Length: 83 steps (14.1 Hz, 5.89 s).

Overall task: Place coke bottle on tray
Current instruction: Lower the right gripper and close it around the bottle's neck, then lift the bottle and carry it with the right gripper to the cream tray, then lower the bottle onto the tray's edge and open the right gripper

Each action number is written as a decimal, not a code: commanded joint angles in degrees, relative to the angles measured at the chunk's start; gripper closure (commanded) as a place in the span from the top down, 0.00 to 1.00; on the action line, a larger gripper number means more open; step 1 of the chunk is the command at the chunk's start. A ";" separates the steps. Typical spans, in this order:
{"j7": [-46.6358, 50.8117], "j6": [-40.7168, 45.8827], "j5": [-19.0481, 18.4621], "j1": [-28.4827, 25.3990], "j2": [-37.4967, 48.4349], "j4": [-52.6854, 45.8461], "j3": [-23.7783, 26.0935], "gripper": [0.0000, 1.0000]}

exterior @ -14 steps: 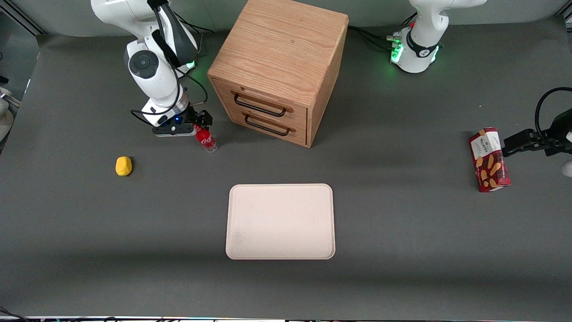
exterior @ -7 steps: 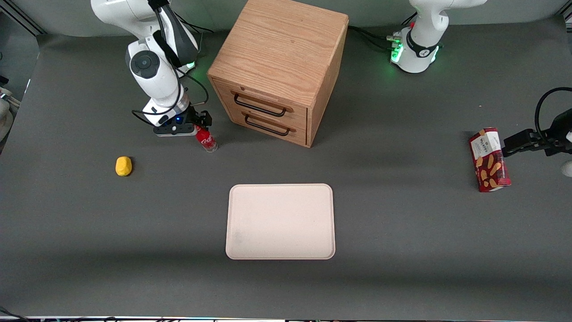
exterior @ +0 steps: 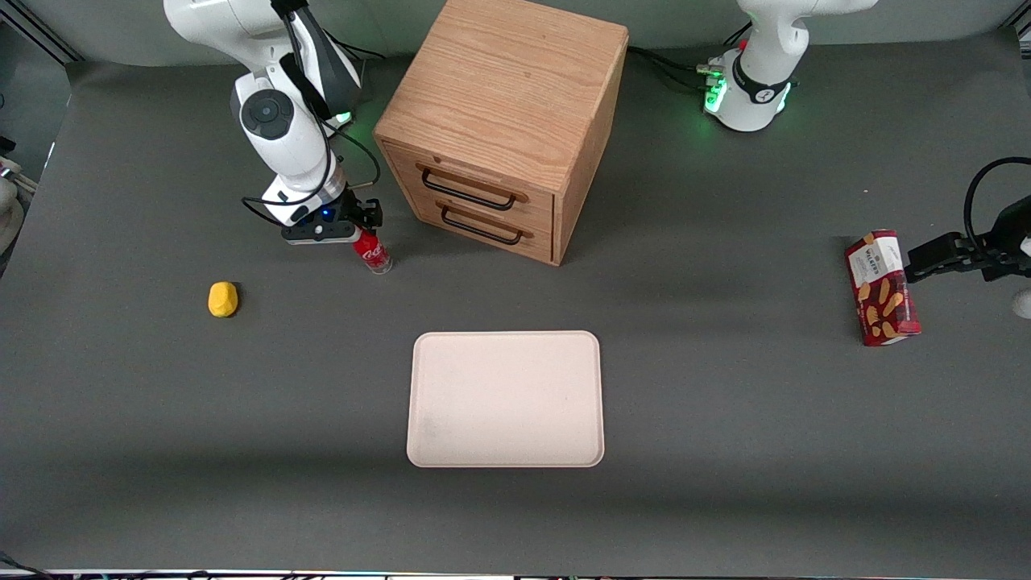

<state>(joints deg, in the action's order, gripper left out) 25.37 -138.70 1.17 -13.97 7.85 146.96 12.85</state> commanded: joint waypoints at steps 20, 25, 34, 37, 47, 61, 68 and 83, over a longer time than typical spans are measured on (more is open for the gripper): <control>-0.32 29.24 -0.11 1.66 -10.28 -36.34 -0.72 0.00; -3.75 45.24 -7.12 2.19 -22.06 -62.62 -0.46 0.00; -6.99 47.23 -8.20 1.84 -41.15 -92.29 0.86 0.00; -7.44 37.66 -8.29 1.75 -45.10 -92.38 0.86 0.00; -7.00 22.16 -9.60 -0.45 -56.71 -91.94 0.68 0.00; -5.51 19.70 -11.36 -1.24 -57.94 -87.12 0.77 0.00; -5.59 19.43 -11.45 -1.24 -57.94 -86.85 0.60 0.18; -6.12 16.88 -11.45 -0.89 -57.77 -83.95 0.07 0.47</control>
<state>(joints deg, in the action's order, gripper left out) 18.99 -120.80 -9.15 -14.96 -50.66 61.87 13.05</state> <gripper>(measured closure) 0.665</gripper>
